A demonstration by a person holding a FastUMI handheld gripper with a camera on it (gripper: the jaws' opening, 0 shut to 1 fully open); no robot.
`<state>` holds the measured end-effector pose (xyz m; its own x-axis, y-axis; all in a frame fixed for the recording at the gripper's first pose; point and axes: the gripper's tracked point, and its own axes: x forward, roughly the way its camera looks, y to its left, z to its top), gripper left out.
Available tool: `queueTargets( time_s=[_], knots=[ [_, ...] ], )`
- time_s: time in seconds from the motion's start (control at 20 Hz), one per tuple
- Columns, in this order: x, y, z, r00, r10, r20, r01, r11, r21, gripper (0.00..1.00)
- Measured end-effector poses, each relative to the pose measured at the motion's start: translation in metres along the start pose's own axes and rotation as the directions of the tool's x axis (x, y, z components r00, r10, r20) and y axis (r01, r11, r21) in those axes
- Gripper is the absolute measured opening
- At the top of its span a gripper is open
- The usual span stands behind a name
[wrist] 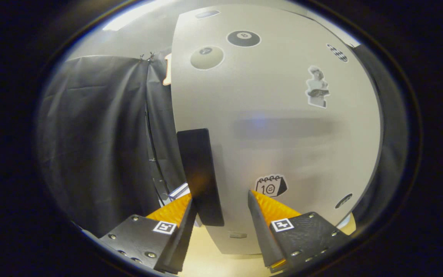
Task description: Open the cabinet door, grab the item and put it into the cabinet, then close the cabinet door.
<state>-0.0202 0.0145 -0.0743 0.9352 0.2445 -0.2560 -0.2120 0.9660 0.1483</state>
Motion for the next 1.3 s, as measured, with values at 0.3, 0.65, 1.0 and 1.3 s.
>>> queueTargets(
  time_s=[0.3,0.65,1.0,1.3],
  knots=[
    [0.004,0.001,0.001,1.0,-0.006,0.013,0.007,1.0,-0.02,0.75],
    [0.009,0.0,0.003,1.0,0.004,0.026,-0.003,0.999,-0.047,0.74],
    [-0.038,-0.028,0.055,0.984,0.0,0.176,0.023,0.992,-0.127,0.71],
    [-0.119,-0.122,0.121,0.944,-0.124,0.306,0.152,0.986,-0.072,0.69]
  ],
)
